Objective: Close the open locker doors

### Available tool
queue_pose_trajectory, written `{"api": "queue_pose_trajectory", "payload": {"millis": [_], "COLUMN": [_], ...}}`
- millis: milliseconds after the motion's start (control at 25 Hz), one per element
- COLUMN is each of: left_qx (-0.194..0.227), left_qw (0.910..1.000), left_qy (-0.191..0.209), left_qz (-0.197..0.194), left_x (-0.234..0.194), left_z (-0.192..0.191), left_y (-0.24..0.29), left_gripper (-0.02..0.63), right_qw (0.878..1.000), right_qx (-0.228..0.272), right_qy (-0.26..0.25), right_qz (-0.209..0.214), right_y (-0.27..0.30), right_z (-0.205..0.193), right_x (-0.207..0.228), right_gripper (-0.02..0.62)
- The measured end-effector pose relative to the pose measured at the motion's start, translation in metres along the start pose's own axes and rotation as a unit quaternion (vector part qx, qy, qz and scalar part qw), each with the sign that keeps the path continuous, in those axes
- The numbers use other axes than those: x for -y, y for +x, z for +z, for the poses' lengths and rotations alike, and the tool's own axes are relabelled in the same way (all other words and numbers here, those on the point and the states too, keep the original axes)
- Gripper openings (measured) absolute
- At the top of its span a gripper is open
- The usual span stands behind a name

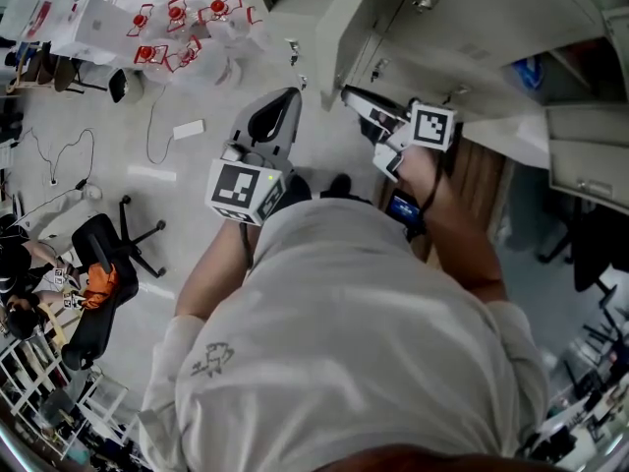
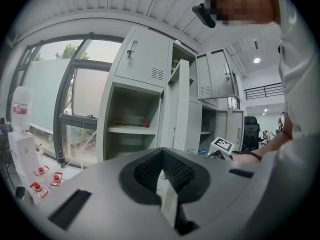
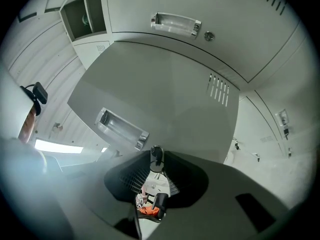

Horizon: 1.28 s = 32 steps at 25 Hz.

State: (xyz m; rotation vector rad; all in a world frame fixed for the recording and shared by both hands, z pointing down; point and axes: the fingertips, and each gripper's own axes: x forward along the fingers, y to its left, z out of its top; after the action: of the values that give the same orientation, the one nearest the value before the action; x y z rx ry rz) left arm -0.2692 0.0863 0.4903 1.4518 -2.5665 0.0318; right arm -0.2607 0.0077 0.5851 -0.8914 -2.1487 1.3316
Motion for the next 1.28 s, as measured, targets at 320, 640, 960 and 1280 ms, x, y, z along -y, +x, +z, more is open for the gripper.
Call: {"api": "queue_pose_trajectory", "payload": {"millis": [320, 640, 960, 1280], "left_qx": [0.005, 0.005, 0.004, 0.005], "left_qw": [0.9999, 0.9997, 0.9997, 0.9998], "left_qy": [-0.006, -0.003, 0.001, 0.006], "left_qz": [0.014, 0.025, 0.023, 0.019], "left_x": [-0.022, -0.053, -0.089, -0.131], "left_z": [0.005, 0.010, 0.014, 0.021], "left_y": [-0.011, -0.024, -0.033, -0.042], "left_gripper": [-0.005, -0.005, -0.005, -0.005], "right_qw": [1.000, 1.000, 0.999, 0.996], "right_qx": [0.008, 0.020, 0.046, 0.082], "right_qy": [-0.003, 0.006, 0.025, 0.040], "right_qz": [-0.003, 0.007, 0.003, 0.001], "right_y": [0.025, 0.056, 0.091, 0.130], "right_z": [0.010, 0.015, 0.026, 0.048], "right_x": [-0.002, -0.007, -0.001, 0.005], "right_gripper": [0.081, 0.081, 0.081, 0.081]}}
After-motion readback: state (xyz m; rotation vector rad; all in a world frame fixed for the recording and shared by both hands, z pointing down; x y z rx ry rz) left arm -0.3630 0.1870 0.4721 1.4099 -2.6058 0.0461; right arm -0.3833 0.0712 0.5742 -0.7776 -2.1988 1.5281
